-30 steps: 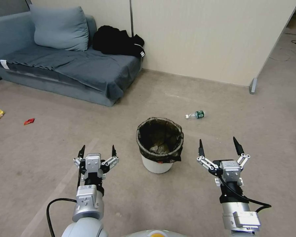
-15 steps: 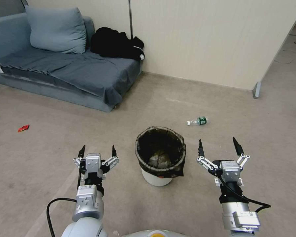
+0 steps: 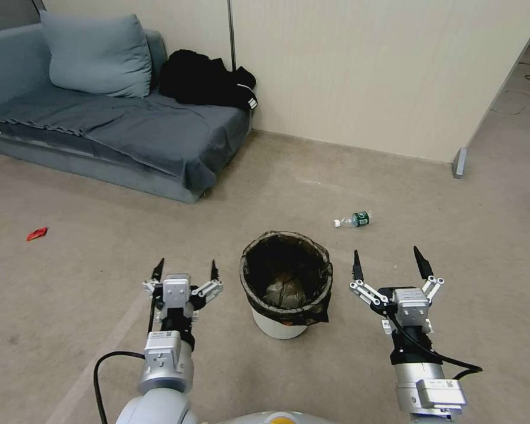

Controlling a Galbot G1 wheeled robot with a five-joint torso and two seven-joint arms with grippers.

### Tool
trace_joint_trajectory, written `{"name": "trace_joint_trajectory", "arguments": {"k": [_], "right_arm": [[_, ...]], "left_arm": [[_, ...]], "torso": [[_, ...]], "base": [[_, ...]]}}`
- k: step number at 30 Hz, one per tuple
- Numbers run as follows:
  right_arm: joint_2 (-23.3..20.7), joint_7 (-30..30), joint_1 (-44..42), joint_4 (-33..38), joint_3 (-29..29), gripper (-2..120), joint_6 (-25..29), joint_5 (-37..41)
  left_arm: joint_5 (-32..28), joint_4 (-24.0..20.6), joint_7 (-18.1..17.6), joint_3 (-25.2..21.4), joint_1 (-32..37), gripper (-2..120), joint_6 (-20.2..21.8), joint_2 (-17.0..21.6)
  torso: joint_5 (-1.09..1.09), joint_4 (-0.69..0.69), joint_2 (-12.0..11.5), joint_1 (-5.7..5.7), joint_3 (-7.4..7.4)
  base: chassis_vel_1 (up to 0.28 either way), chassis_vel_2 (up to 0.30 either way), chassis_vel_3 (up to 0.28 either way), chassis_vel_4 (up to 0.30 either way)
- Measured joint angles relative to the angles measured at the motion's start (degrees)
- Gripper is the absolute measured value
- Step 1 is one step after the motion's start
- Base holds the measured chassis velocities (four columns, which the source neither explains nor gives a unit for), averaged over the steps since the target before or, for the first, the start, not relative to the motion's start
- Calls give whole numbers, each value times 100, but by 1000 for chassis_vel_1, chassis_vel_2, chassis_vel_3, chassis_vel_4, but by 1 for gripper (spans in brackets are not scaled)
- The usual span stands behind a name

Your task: Pick up the trash bin, then pick up the garbage from the floor and place it into the trash bin.

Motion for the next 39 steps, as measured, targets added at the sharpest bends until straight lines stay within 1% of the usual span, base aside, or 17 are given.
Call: {"name": "trace_joint_trajectory", "arguments": {"k": [2,3,5,6,7,10,13,18,21,22,23,25,27,28,30,35,39], "right_arm": [[0,0,-3,0,11,100,12,-13],[0,0,-3,0,11,100,12,-13],[0,0,-3,0,15,100,15,-16],[0,0,1,-1,8,100,17,-16],[0,0,1,-1,8,100,17,-16],[0,-4,29,-27,-27,100,39,-11],[0,-12,33,-28,-30,100,49,-11],[0,-24,41,-28,-29,100,65,-9],[0,-26,43,-25,-16,100,68,-7],[0,-44,49,-6,26,100,73,-2],[0,-44,49,-6,26,100,73,-2],[0,-53,52,7,46,100,78,3],[0,-53,52,7,46,100,78,3],[0,-55,53,10,49,100,80,4],[0,-69,55,11,52,100,80,4],[0,-105,63,-3,56,100,80,-27],[-1,-125,70,-24,60,100,80,-55]], "left_arm": [[-474,-16,251,-53,-171,100,15,85],[-474,-16,251,-53,-171,100,15,85],[-945,17,544,-116,-303,100,-13,164],[-1419,86,783,-165,-420,100,-16,242],[-1419,86,783,-165,-420,100,-16,242],[-2070,191,1076,-172,-609,100,94,337],[-2180,273,1146,-171,-726,100,180,374],[-2247,602,1209,-161,-1002,100,285,455],[-2244,747,1188,-150,-1078,100,312,467],[-2202,964,1040,-113,-1172,100,335,464],[-2202,964,1040,-113,-1172,100,335,464],[-2100,1262,804,-23,-1307,100,367,413],[-2094,1270,797,-22,-1311,100,369,411],[-1977,1397,570,-3,-1402,100,485,362],[-1921,1501,302,7,-1505,100,673,329],[-1924,1640,129,55,-1662,100,821,301],[-1934,1883,-111,100,-1851,100,978,259]], "torso": [[0,0,0,0,0],[0,0,0,0,0],[0,-1,0,0,0],[0,0,0,0,0],[0,0,0,0,0],[1,1,0,0,0],[0,0,0,0,0],[0,0,0,0,0],[0,0,0,0,0],[0,0,0,0,0],[0,0,0,0,0],[0,0,0,0,0],[0,0,0,0,0],[0,-1,0,0,0],[0,0,0,0,0],[0,-1,0,0,0],[1,0,0,0,1]], "base": [[0,0,0,0],[0,0,0,0],[0,0,0,0],[0,0,0,0],[0,0,0,0],[0,0,0,0],[0,0,0,0],[0,0,0,0],[0,0,0,0],[0,0,0,0],[0,0,0,0],[0,0,0,0],[0,0,0,0],[0,0,0,0],[0,0,0,0],[0,0,0,0],[0,0,0,0]]}}
